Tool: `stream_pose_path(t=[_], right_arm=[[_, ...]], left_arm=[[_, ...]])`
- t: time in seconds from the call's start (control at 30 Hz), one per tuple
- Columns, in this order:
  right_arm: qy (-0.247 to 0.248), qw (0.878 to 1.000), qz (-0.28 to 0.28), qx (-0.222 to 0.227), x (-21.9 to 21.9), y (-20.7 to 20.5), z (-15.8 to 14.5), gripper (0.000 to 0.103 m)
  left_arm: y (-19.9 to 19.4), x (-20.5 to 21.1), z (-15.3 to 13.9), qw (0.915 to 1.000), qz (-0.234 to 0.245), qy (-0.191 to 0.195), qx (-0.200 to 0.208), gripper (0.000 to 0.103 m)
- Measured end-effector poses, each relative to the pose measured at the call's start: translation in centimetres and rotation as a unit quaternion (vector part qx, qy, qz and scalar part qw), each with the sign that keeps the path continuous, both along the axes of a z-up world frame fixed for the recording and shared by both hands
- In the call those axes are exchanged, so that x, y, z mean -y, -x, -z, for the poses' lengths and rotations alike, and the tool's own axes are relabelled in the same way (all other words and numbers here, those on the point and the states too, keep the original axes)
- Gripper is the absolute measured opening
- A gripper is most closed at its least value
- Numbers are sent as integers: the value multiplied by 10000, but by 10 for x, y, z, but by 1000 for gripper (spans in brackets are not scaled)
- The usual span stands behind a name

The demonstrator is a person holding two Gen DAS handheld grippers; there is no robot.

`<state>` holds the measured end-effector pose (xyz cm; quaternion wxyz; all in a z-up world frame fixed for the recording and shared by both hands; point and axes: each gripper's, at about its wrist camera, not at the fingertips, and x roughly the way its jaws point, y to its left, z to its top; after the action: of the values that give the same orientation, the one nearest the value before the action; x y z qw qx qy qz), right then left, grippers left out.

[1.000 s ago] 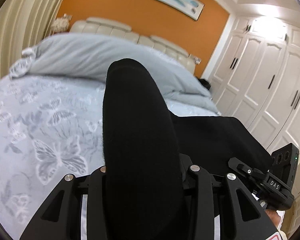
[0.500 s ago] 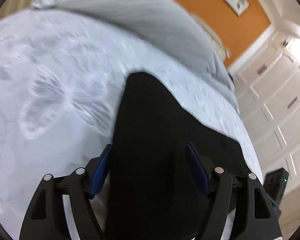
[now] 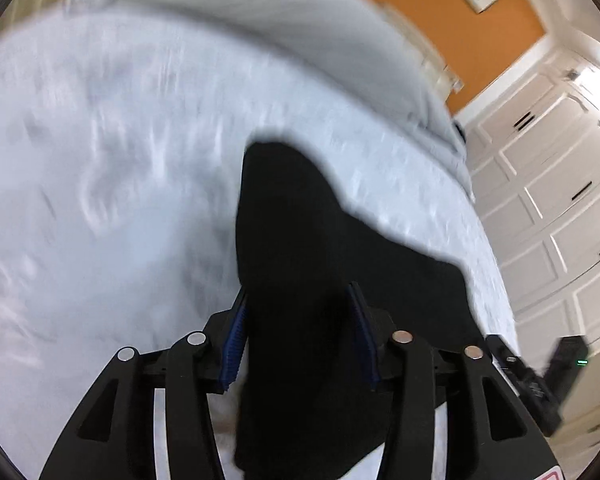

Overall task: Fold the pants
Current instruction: 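Lower the folded pants onto the bed and open both tools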

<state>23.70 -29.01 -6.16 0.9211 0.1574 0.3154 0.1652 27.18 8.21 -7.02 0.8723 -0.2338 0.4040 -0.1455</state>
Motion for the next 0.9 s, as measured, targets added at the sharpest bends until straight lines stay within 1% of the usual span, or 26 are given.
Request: stream_pose_path(t=[0.03,0.07,0.1,0.17,0.2,0.23,0.27,0.3,0.33,0.37,0.43,0.47,0.5,0.53,0.57,0.6,0.63,0.67,0.7,0.73,0.8,0.83,0.87,0.9], right_arm=[[61,9997,-190,103,-15,-6,-12,33],[54,9993,-359,128,-25,-15,-17,33],[2,9986,-501,162,-37,-28,-20,33],[70,9984,-548,77,-52,-55,-12,33],[254,9987,-420,-122,-59,-75,5,31],[478,9976,-209,-446,-58,-93,30,33],[595,9946,-116,-841,-57,-101,52,26],[357,9964,-50,-765,-48,-103,67,23],[154,9976,-6,-669,-43,-97,58,21],[88,9973,8,-731,-40,-92,50,25],[-111,9991,-78,-399,-37,-71,28,25],[-22,9996,-90,-254,-36,-65,26,29],[382,9986,79,-360,-35,-63,38,30],[624,9954,39,-723,-35,-71,61,28],[477,9965,-53,-688,-30,-73,72,27],[164,9985,32,-520,-21,-62,68,26],[128,9975,167,-680,-18,-62,62,26],[44,9969,280,-733,-15,-56,54,31],[-179,9968,298,-723,-10,-44,41,31],[-350,9967,248,-688,-7,-30,28,31],[-284,9967,377,-655,-2,-7,10,36],[-188,9967,457,-651,-1,8,3,44],[-101,9966,527,-619,-1,23,-4,52],[-57,9966,592,-572,-1,31,-12,56]], left_arm=[[1,3,-11,9997,-41,-58,227,47],[-2,9,-24,9989,-12,-54,457,48],[-11,16,-31,9984,54,-64,554,49],[-32,34,-33,9980,97,-207,581,57],[-46,42,-25,9981,115,-358,492,66],[-57,47,-13,9980,58,-505,384,66],[-72,50,9,9975,-59,-702,109,66],[-84,48,31,9966,-132,-793,-159,63],[-88,43,42,9976,-171,-651,-168,63],[-83,41,36,9979,-233,-606,13,63],[-70,43,18,9959,-172,-842,272,68],[-65,43,15,9941,-225,-974,413,73],[-63,41,18,9907,-415,-1197,490,88],[-69,38,30,9896,-557,-1278,347,88],[-82,31,49,9926,-518,-1087,-142,87],[-88,23,61,9953,-452,-649,-563,83],[-83,8,54,9962,-678,-191,-513,78],[-75,1,45,9954,-854,-120,-412,78],[-64,-4,32,9953,-919,-141,-279,78],[-53,-4,19,9962,-834,-209,-171,78],[-17,-2,-13,9964,-666,-519,116,80],[-1,1,-22,9955,-631,-662,259,82],[19,5,-35,9936,-548,-905,385,84],[38,10,-45,9912,-459,-1150,475,86]])
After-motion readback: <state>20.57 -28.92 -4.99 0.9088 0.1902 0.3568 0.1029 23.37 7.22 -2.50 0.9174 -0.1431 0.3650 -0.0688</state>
